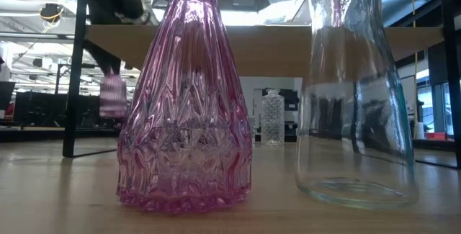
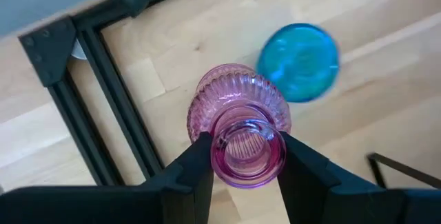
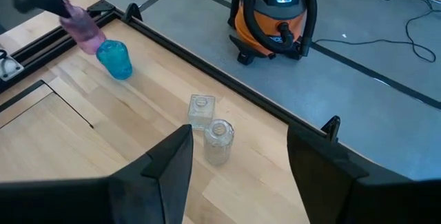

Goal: Sort vases onto shelf
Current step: Put the top pink vase on the shelf

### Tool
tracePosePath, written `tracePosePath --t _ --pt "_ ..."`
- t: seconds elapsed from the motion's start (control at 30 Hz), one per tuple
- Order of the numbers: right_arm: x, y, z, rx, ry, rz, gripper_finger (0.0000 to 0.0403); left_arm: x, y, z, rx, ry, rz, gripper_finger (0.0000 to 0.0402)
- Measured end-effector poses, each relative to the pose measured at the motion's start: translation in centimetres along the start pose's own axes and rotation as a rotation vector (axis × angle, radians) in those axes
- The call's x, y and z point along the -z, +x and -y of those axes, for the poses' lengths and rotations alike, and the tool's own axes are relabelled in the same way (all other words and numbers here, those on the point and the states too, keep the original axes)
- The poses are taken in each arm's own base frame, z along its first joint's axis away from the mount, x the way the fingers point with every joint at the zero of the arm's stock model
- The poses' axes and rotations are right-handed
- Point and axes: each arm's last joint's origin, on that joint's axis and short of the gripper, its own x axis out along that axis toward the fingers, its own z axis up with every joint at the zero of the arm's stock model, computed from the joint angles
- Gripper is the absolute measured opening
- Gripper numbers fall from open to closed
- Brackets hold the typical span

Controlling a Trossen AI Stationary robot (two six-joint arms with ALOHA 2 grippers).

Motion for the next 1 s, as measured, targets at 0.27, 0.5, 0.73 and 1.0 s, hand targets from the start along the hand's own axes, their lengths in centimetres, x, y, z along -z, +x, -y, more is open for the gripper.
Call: tracePosePath --t 0.27,0.5,0.73,1.0 --pt "-0.1 0.0 0.0 0.019 -0.02 0.017 0.0211 1.9 -9.1 2.3 0.082 0.036 0.206 0.0121" --pt "-0.8 0.7 0.6 0.016 0.006 0.018 0.0211 2.0 -13.9 4.6 0.315 0.127 0.303 0.0121" --pt "-1.3 1.2 1.1 0.0 -0.017 -0.002 0.0211 1.1 -14.9 10.9 0.662 0.371 0.303 0.0121" --pt "-0.6 1.2 1.5 0.014 -0.062 -0.072 0.0211 0.7 -13.4 18.5 0.658 0.675 0.197 0.0121"
